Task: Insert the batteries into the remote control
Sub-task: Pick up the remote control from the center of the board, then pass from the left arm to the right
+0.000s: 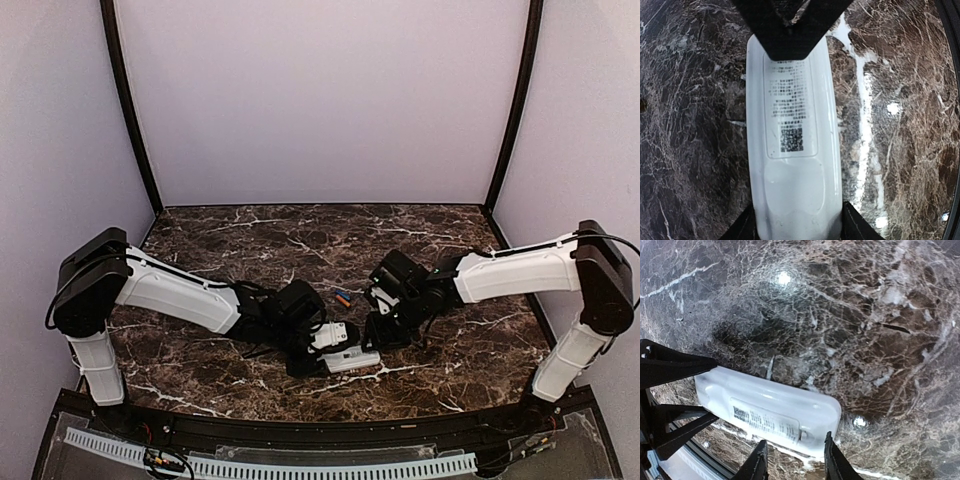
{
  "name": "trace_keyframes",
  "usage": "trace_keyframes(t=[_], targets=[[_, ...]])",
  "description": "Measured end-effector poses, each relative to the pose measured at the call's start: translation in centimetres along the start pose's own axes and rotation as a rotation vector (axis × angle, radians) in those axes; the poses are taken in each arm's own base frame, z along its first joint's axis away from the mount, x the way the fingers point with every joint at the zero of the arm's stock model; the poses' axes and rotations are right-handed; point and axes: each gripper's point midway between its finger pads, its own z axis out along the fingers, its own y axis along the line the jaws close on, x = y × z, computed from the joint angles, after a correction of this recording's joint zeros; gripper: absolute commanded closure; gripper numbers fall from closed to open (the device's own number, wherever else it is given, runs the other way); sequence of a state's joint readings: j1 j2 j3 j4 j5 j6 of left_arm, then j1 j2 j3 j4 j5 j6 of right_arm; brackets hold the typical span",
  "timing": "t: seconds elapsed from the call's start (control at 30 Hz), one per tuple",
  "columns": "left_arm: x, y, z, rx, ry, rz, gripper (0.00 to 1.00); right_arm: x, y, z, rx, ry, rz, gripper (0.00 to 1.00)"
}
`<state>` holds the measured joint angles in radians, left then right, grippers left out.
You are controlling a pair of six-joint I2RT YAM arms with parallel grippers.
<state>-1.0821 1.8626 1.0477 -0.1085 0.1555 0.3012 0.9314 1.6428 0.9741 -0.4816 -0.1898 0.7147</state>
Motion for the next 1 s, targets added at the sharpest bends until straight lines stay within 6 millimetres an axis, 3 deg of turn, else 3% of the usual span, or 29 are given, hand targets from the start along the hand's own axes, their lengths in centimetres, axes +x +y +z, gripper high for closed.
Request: trace_keyframes(t=[0.1, 0.2, 0.37, 0.43, 0.53, 0.7, 0.9, 1.0], targets=[[-0.2, 0.6, -0.1, -0.039, -0.016, -0.003, 1.0, -0.1, -0.4, -1.0, 0.021, -0.019, -0.004, 0.51], [-0.2, 1.5, -0.8, -0.103, -0.045, 0.0, 1.0, -1.0, 0.1, -3.5, -0.004, -0.083, -0.027, 0.33], [-1.6, 3.2, -4.0, -0.238, -0.151, 0.021, 1.0, -3.5, 0.6, -8.9, -0.121, -0.261, -0.044, 0.05], [-2.8, 3.7, -5.8, -0.288, -0.218, 0.035, 1.0, -3.9, 0.3, -9.9, -0.155, -0.3, -0.045, 0.01], [-4.9, 4.3, -8.5, -0.347, -0.322, 0.06, 1.0, -3.9, 0.5, -9.9, -0.2, -0.299, -0.063, 0.03], [-7.5, 4.9, -12.0, -0.417, -0.44, 0.102, 1.0, -4.3, 2.9, -10.3, -0.321, -0.303, -0.141, 0.13], [-8.2, 5.0, -13.1, -0.449, -0.469, 0.137, 1.0, -4.9, 5.4, -11.3, -0.438, -0.328, -0.214, 0.23], [-8.1, 5.0, -13.0, -0.456, -0.461, 0.153, 1.0, -5.1, 6.6, -12.0, -0.496, -0.344, -0.242, 0.37]])
